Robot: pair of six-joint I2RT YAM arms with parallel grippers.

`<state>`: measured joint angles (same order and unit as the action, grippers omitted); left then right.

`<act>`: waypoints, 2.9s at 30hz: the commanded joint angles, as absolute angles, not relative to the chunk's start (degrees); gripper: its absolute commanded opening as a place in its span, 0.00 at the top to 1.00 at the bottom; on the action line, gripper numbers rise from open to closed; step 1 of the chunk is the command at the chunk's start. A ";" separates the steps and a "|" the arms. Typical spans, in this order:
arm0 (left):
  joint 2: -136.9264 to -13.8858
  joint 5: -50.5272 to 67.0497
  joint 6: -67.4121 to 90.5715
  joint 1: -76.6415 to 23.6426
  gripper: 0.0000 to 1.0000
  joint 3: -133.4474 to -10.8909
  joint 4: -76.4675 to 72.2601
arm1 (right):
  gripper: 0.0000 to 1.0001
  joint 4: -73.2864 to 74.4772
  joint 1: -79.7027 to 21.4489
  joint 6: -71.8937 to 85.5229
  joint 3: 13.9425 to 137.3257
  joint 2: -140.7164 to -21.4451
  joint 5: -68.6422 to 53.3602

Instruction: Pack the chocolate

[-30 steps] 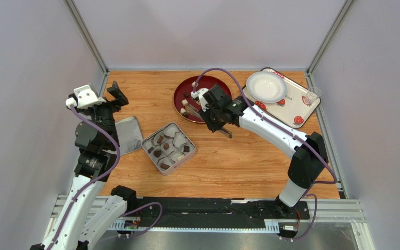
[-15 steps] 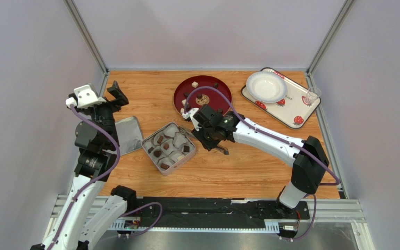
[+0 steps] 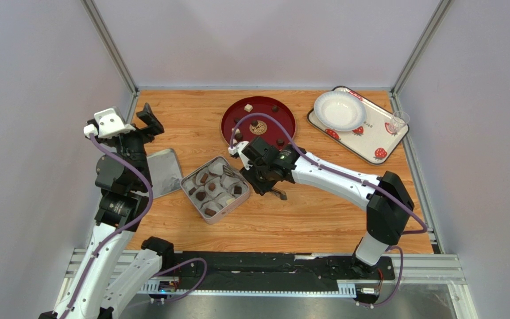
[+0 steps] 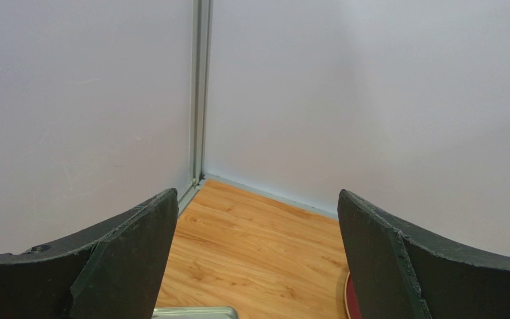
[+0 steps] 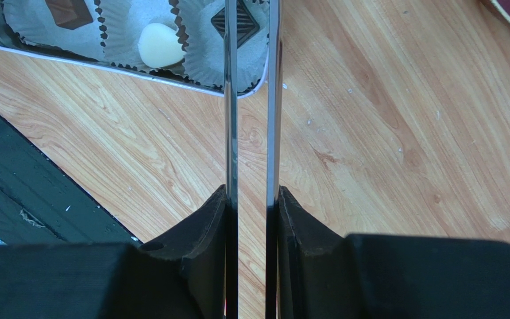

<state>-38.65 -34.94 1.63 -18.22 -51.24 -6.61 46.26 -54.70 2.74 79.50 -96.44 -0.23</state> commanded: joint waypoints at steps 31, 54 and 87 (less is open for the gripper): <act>-38.58 -34.01 2.90 -17.75 0.03 -50.71 -7.91 | 0.70 44.65 -53.35 1.94 85.16 -93.96 2.28; -38.94 -34.45 2.29 -17.75 0.03 -50.80 -8.00 | 0.71 42.54 -28.83 2.10 95.97 -103.70 5.80; -40.70 -34.72 2.46 -17.40 0.03 -51.50 -7.03 | 0.57 43.33 -22.85 0.53 115.75 -129.37 2.55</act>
